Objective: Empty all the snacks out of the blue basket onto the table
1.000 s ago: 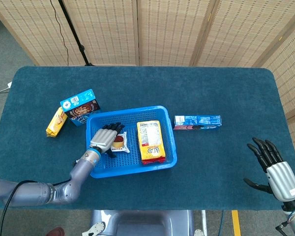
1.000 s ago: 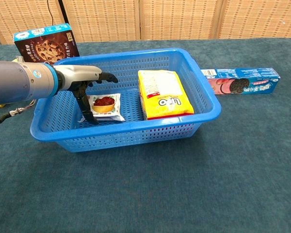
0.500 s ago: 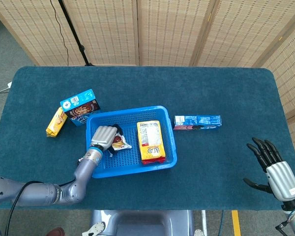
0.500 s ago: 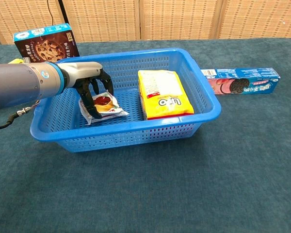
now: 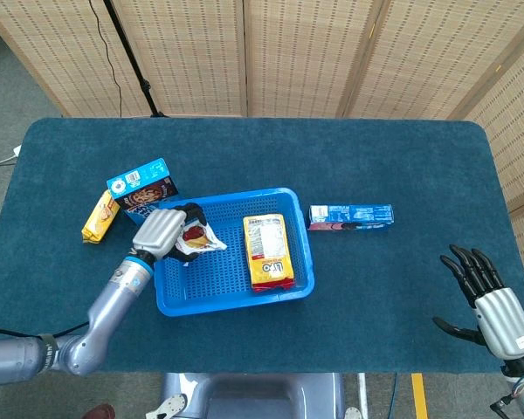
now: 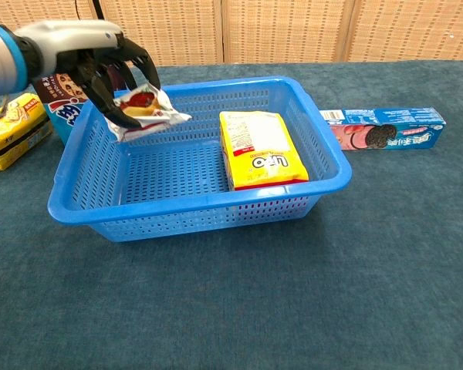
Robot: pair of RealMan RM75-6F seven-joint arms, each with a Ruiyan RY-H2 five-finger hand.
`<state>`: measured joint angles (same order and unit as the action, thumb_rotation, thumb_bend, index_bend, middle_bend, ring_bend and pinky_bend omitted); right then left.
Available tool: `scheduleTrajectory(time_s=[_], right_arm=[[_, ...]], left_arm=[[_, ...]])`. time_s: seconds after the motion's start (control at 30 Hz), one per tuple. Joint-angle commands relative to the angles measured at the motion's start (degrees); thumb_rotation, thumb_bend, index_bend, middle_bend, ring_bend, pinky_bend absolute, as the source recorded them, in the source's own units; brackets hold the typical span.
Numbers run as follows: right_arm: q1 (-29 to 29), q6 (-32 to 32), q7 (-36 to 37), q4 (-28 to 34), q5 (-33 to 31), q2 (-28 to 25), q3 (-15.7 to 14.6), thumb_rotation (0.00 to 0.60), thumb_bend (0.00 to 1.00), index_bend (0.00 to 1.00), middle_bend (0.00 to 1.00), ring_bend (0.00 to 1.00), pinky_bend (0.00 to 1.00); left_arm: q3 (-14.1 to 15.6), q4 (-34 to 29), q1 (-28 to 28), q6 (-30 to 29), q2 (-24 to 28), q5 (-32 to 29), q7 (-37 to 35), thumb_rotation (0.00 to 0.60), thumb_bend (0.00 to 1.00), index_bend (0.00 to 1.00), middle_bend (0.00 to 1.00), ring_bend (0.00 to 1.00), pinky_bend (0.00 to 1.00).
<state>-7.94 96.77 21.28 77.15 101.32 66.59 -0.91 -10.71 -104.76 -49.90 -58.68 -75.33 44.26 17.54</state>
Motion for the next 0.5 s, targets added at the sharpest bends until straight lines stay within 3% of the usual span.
scheduleTrajectory(time_s=[0.03, 0.23, 0.33, 0.5], right_arm=[[0.09, 0.07, -0.49, 0.08, -0.19, 0.02, 0.16, 0.6, 0.0, 0.0, 0.0, 0.0, 0.0], [0.13, -0.82, -3.03, -0.04, -1.78, 0.5, 0.97, 0.6, 0.0, 0.0, 0.0, 0.0, 0.0], [0.18, -0.96, -3.16, 0.18, -2.34, 0.43, 1.28, 0.6, 0.0, 0.0, 0.0, 0.0, 0.0], [0.34, -0.86, -2.76, 0.31, -2.59, 0.19, 1.41, 0.6, 0.0, 0.0, 0.0, 0.0, 0.0]], left_arm=[[2.03, -4.58, 8.01, 0.03, 9.97, 14.43, -11.73, 0.6, 0.19, 0.41, 0.26, 0.28, 0.45], [6.92, -1.52, 16.48, -3.76, 17.15, 29.75, -25.97, 0.6, 0.19, 0.41, 0.26, 0.28, 0.45], [10.79, 3.76, 20.95, -7.21, 18.75, 38.42, -34.79, 0.6, 0.19, 0.41, 0.26, 0.27, 0.45], [14.13, 12.66, 25.1, -10.25, 16.92, 43.01, -41.79, 0.6, 0.19, 0.41, 0.26, 0.27, 0.45]])
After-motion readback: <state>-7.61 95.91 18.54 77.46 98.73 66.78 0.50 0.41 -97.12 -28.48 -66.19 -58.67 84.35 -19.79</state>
